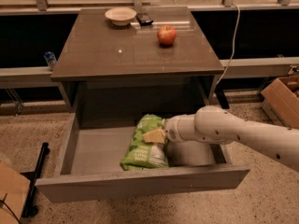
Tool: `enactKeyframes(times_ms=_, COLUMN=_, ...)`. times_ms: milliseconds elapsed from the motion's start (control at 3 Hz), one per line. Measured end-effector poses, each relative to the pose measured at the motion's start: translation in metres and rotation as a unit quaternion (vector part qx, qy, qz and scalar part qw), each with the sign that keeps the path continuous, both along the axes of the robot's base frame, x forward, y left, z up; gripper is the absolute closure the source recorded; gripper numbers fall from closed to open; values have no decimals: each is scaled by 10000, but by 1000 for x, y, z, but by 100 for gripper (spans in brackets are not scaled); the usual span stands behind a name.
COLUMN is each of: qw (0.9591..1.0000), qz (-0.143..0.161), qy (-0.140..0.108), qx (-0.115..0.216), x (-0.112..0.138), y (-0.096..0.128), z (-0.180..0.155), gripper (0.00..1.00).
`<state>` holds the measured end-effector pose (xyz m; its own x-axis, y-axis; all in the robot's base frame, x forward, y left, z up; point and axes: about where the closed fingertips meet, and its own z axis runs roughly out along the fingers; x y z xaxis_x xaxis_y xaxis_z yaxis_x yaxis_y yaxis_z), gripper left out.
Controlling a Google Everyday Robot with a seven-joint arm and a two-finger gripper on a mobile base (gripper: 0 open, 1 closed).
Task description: Pick green rice chip bag from top drawer and place on counter
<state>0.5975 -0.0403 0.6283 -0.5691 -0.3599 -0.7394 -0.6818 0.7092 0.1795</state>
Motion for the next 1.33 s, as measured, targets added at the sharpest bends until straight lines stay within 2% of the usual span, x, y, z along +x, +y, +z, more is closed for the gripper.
enactKeyframes(times_ms=333, qw=9999, qz=-30, qy=-105, qx=85, x=-8, y=1, z=14, gripper=65)
enactKeyframes(times_ms=667, qw=9994, qz=-43, qy=-135, qx=300, x=-21, y=6, z=26, gripper=96)
enactKeyframes(times_ms=1000, qw=9980, qz=31, qy=-179, qx=610, x=-31, y=4, z=51, gripper=100)
enactKeyframes(times_ms=1333, qw=9975, qz=139, qy=-534, qx=450, x=-37, y=-30, z=111, gripper=100)
